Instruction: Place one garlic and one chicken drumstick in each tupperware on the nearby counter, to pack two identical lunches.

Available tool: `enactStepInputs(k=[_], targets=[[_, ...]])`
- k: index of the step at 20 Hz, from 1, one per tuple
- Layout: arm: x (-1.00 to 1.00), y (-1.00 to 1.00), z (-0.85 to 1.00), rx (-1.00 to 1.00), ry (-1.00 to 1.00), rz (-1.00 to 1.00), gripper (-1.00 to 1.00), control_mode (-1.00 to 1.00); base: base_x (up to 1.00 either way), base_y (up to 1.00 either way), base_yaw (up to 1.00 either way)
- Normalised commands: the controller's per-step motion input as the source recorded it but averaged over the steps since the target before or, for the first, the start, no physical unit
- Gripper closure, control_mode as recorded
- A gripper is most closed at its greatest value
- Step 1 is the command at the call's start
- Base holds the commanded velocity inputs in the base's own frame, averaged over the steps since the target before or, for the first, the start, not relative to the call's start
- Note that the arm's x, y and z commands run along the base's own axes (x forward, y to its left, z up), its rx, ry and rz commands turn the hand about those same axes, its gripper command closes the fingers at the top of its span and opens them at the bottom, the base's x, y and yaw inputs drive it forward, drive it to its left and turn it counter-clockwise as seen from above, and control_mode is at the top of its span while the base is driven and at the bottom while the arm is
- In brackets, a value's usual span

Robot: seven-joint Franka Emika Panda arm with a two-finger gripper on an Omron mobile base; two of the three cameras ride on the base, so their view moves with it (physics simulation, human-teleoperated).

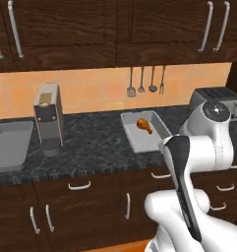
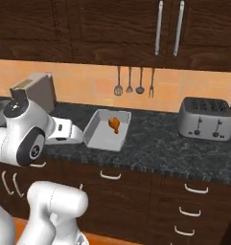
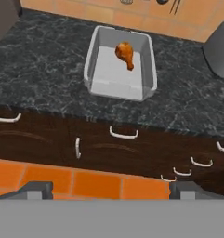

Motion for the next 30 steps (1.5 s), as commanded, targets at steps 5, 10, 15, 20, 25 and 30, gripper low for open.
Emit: enactStepInputs(k=[5, 10, 15, 20, 25, 30], targets=[[0.00, 0.00, 0.00, 0.00, 0.00, 0.00, -1.00, 1.00, -1.00, -1.00, -0.02], [0.00, 0.00, 0.00, 0.00, 0.00, 0.00, -1.00, 1.00, -0.84, -1.00, -0.05], [0.00, 0.00, 0.00, 0.00, 0.00, 0.00, -1.00, 1.00, -0.28, -1.00, -0.06], [0.00, 0.00, 0.00, 0.00, 0.00, 0.00, -1.00, 1.00, 0.01, -1.00, -0.03], [0.00, 0.00, 0.00, 0.00, 0.00, 0.00, -1.00, 1.00, 0.10, -1.00, 0.00], [0.00, 0.00, 0.00, 0.00, 0.00, 0.00, -1.00, 1.00, 0.21, -1.00, 0.00]])
